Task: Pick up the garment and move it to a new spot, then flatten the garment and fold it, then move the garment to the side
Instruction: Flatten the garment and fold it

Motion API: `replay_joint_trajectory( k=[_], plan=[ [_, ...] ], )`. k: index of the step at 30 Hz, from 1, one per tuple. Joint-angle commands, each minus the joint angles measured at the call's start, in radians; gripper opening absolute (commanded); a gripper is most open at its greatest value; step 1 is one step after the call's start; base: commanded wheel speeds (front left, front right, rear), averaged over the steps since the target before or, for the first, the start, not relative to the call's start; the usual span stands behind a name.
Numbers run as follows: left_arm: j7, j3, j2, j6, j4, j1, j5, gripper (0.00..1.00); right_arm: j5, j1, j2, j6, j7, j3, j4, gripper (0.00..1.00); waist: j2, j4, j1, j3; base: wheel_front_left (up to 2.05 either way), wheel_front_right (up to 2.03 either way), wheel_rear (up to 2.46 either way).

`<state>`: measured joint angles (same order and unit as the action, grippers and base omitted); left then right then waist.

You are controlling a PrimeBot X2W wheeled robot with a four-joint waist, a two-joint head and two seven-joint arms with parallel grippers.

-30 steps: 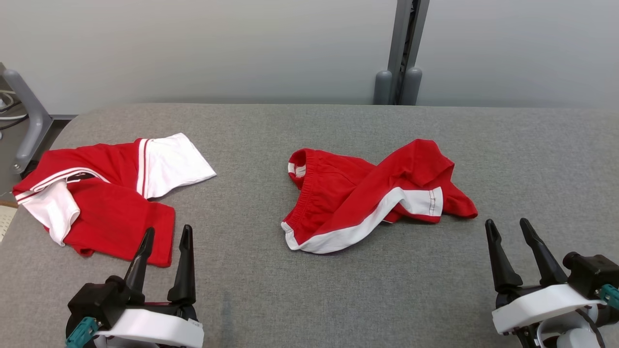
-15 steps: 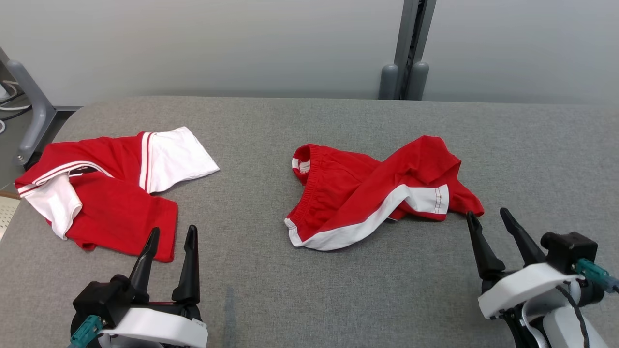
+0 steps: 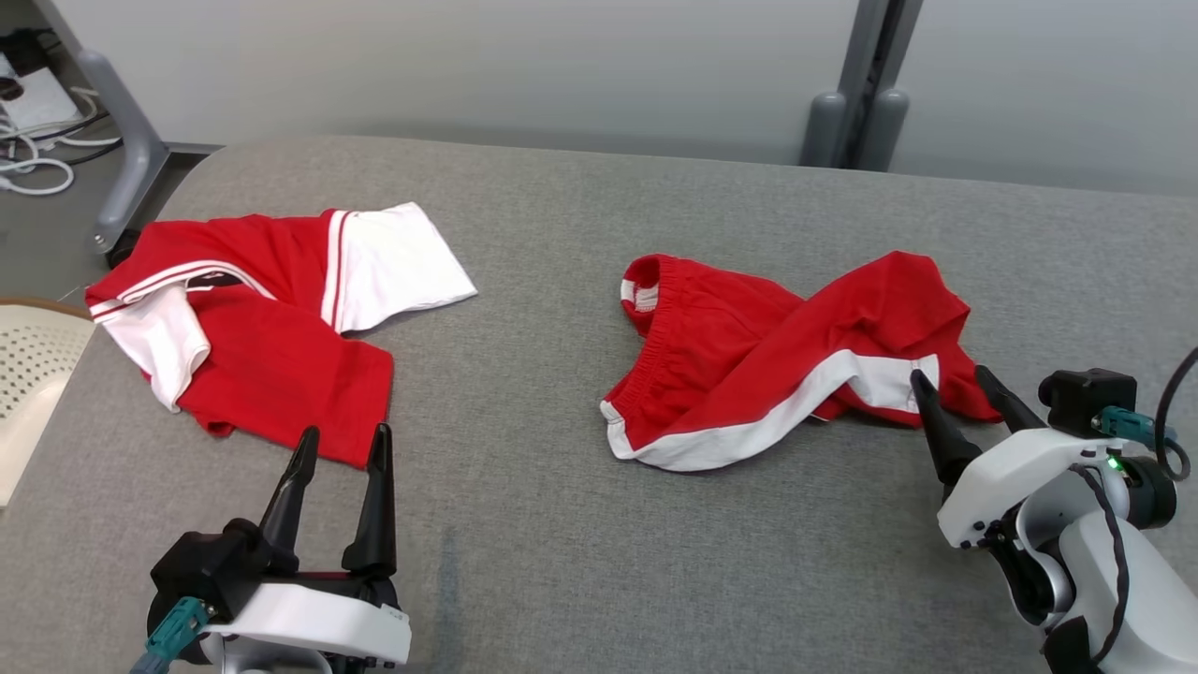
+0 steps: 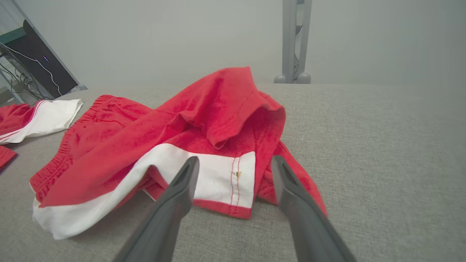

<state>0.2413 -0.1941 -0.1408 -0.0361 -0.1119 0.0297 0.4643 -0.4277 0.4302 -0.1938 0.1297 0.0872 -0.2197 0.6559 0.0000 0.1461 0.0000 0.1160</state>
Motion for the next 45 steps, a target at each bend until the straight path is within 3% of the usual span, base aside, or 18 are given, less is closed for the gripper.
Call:
replay_joint_trajectory(
  k=[1,21,22,23,25,26,27,44,45],
  plan=[
    [0.003,-0.001,0.000,0.001,-0.002,0.023,0.002,1.00,-0.008,0.013,-0.009,0.002,-0.004,-0.001,0.011,1.00,0.0000,0.010,0.0000,0.007,0.00,0.00,0.00],
    [0.015,-0.008,0.006,-0.005,-0.014,0.037,0.004,1.00,-0.115,0.142,0.000,0.002,-0.007,-0.060,0.256,1.00,0.0000,0.067,0.0000,0.039,0.00,0.00,0.00],
    [0.015,-0.008,0.006,-0.006,-0.015,0.038,0.004,1.00,-0.118,0.145,0.000,0.002,-0.006,-0.066,0.260,0.86,0.0000,0.067,0.0000,0.038,0.00,0.00,0.00],
    [0.015,-0.008,0.006,-0.006,-0.015,0.038,0.005,1.00,-0.122,0.148,0.000,0.002,-0.002,-0.070,0.264,0.48,0.0000,0.066,0.0000,0.038,0.00,0.00,0.00],
    [0.016,-0.008,0.005,-0.007,-0.016,0.038,0.005,1.00,-0.132,0.154,0.000,0.002,0.007,-0.082,0.270,0.25,0.0000,0.065,0.0000,0.035,0.00,0.00,0.00],
    [0.016,-0.008,0.004,-0.007,-0.016,0.037,0.006,1.00,-0.137,0.155,0.000,0.002,0.013,-0.087,0.273,0.07,0.0000,0.063,0.0000,0.033,0.00,0.00,0.00],
    [0.016,-0.008,0.003,-0.007,-0.016,0.036,0.006,1.00,-0.142,0.155,-0.002,0.002,0.018,-0.093,0.275,0.00,0.0000,0.061,0.0000,0.031,0.00,0.00,0.00],
    [0.005,-0.006,-0.018,-0.017,-0.004,0.004,0.016,1.00,-0.210,0.070,-0.047,0.002,0.035,-0.157,0.175,0.00,0.0000,-0.025,0.0000,-0.005,0.00,0.00,0.00],
    [0.003,-0.007,-0.019,-0.017,-0.002,0.006,0.016,1.00,-0.213,0.066,-0.055,0.002,0.026,-0.160,0.166,0.06,0.0000,-0.035,0.0000,-0.005,0.00,0.00,0.00]
  ],
)
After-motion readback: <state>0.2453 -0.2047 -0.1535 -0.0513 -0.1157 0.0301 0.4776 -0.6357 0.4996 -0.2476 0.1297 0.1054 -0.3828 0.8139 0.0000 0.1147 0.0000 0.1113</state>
